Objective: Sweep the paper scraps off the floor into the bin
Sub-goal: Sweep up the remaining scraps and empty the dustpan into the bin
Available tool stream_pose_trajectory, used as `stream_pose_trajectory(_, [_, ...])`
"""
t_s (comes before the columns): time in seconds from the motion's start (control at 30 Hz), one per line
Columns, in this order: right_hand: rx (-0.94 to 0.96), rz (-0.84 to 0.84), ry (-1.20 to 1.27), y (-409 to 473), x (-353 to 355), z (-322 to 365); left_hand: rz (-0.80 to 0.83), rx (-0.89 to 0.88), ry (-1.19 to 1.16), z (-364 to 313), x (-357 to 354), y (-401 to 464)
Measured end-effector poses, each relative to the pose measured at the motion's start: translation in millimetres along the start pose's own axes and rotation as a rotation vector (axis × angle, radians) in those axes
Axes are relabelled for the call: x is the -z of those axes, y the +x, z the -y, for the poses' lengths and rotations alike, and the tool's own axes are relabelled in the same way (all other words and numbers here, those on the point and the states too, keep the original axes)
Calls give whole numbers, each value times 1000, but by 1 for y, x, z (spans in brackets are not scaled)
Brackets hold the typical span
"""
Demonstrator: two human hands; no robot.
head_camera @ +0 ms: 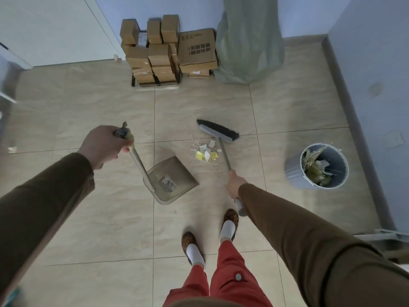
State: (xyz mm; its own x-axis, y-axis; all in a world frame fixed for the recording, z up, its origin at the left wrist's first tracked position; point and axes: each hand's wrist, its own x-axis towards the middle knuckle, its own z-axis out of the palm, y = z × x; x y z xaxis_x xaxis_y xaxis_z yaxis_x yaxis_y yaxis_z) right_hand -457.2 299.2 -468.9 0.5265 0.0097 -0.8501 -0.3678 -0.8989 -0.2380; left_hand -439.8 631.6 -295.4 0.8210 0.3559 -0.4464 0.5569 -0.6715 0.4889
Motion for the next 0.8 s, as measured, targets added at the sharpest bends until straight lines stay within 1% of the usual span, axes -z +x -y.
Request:
stream_pose_trajectory(0.13, [62, 60, -204, -29, 3, -36, 38, -3, -30, -15, 4, 10])
stream_pose_trajectory(0.23, [82, 10, -339, -47, 31, -69, 58, 3, -26, -19, 4, 12])
stream_pose_trajectory(0.3, [101, -45, -369, -59, 49, -93, 70, 9, -13, -20, 3, 11])
stream_pose_trajectory(0.37, [89, -80, -306, -75, 55, -116, 85, 7, -8, -20, 0, 9])
stream_pose_trajectory(0.47, [41, -79, -106, -94, 44, -129, 97, 9, -27, -19, -1, 6])
stream_pose_trajectory(0.53, [20, -86, 36, -84, 32, -116, 101, 23, -39, -18, -1, 6])
stream_pose_trajectory(0.63, [-10, -57, 226, -54, 5, -73, 106, 42, -82, -17, -4, 4])
stream_pose_trajectory(0.73, [-20, 39, 261, -47, -40, -34, 119, 40, -104, -15, -12, 0])
stream_pose_trajectory(0.8, [-19, 106, 286, -59, -63, -23, 168, 53, -118, -13, -14, -1])
